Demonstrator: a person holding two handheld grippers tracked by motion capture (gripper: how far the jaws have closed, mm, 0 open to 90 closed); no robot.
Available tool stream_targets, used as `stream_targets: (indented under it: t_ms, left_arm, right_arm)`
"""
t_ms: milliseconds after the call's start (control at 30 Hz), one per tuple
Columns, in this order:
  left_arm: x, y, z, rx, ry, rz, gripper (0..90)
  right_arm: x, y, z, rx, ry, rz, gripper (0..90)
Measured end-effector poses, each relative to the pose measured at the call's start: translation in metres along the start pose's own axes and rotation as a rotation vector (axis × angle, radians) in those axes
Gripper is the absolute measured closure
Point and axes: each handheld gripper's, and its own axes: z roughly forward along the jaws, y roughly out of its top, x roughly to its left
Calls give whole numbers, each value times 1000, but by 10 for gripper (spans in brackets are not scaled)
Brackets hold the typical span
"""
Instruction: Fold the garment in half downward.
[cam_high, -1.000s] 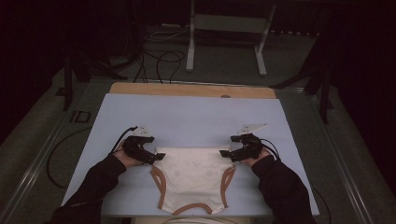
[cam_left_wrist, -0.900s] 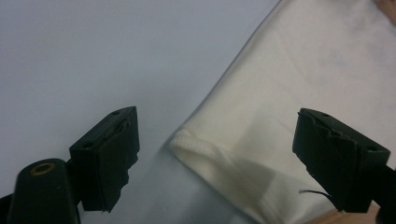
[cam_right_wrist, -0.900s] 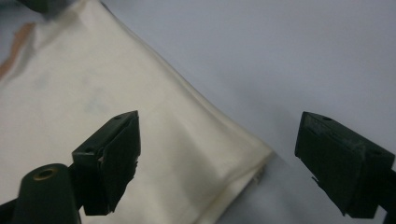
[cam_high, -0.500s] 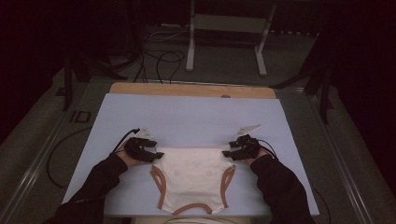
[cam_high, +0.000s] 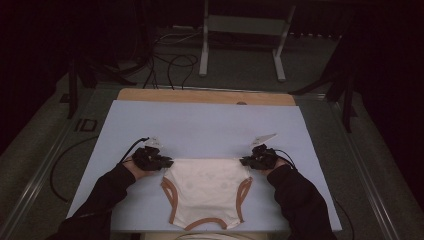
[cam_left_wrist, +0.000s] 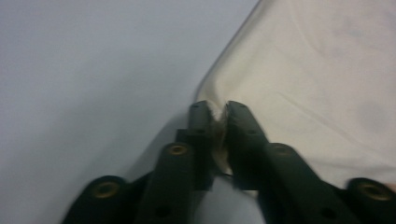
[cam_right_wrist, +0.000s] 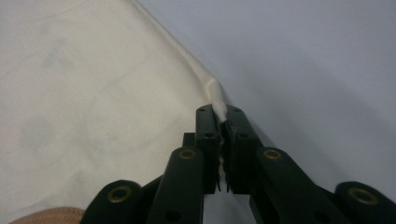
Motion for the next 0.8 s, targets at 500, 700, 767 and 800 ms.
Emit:
stream_targets:
  t_ms: [500,700,767,800]
  left_arm:
    - [6,19,-12,-64,35,9,868]
    - [10,30,-13,-78,53,45,867]
    - [13,34,-12,-90,56,49,867]
    - [14,36,-12,-91,60,46,867]
  right_arm:
    - [-9,10,-12,-46,-21,2,865]
    - [-17,19,-15,-65,-54,12,866]
    - [-18,21,-15,-66,-63,5,866]
    - [-18,22,-14,-59,-67,4,866]
